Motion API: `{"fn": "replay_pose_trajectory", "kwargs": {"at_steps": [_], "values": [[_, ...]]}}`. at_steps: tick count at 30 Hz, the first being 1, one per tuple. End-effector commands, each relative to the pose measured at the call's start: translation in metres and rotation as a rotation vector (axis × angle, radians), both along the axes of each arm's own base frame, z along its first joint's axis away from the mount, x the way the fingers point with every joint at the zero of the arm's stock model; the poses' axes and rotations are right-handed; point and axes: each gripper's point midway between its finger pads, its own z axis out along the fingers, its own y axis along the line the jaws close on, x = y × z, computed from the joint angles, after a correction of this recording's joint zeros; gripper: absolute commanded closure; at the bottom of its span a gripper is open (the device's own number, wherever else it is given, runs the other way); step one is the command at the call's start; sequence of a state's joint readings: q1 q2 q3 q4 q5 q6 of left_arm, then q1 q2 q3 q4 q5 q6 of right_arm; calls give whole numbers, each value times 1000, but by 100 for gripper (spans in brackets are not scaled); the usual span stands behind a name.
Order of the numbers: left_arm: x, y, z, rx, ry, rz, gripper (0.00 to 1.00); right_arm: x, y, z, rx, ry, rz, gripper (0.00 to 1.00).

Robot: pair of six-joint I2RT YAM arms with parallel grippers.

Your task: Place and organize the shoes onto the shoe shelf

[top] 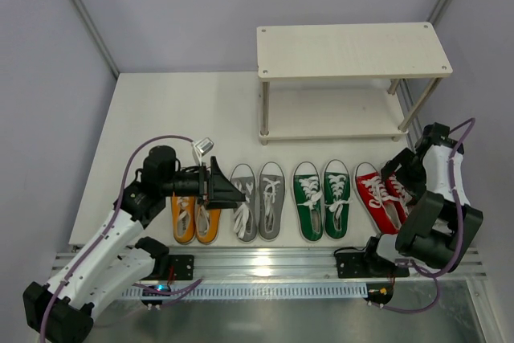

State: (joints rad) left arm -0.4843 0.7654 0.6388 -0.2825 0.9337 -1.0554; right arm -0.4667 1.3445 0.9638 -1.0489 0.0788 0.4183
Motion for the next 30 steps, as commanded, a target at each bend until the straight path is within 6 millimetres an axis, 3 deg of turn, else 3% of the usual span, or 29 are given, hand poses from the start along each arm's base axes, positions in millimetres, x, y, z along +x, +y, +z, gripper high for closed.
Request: {"fn": "replay_pose_trajectory", "kwargs": {"at_steps": [1,4,9,12,13,15,16,18,19,21,22,30], "values": [[-2,1,1,-1,-27,-9,0,33,11,13,51,-214,72,3],[-2,3,4,13,-48,6,0,38,16,25,34,-315,98,2],[6,16,2,114,-138,100,0,41,38,16,124,-392,144,1],[15,36,-9,264,-169,212,0,51,79,38,219,-529,299,3],[16,41,-11,291,-175,232,0,51,84,45,183,-537,340,3],[14,48,-16,330,-171,257,0,48,101,62,133,-560,432,3],[15,51,-18,338,-175,274,0,38,122,64,145,-531,520,3],[13,53,-22,339,-173,284,0,28,129,71,86,-509,569,3],[13,53,-22,334,-168,289,0,21,146,71,97,-499,643,3],[12,53,-27,329,-158,293,0,11,151,65,70,-471,667,3],[12,52,-29,326,-153,292,0,3,163,59,77,-451,711,3],[7,53,-34,329,-144,275,0,-1,195,24,40,-322,780,3]]}}
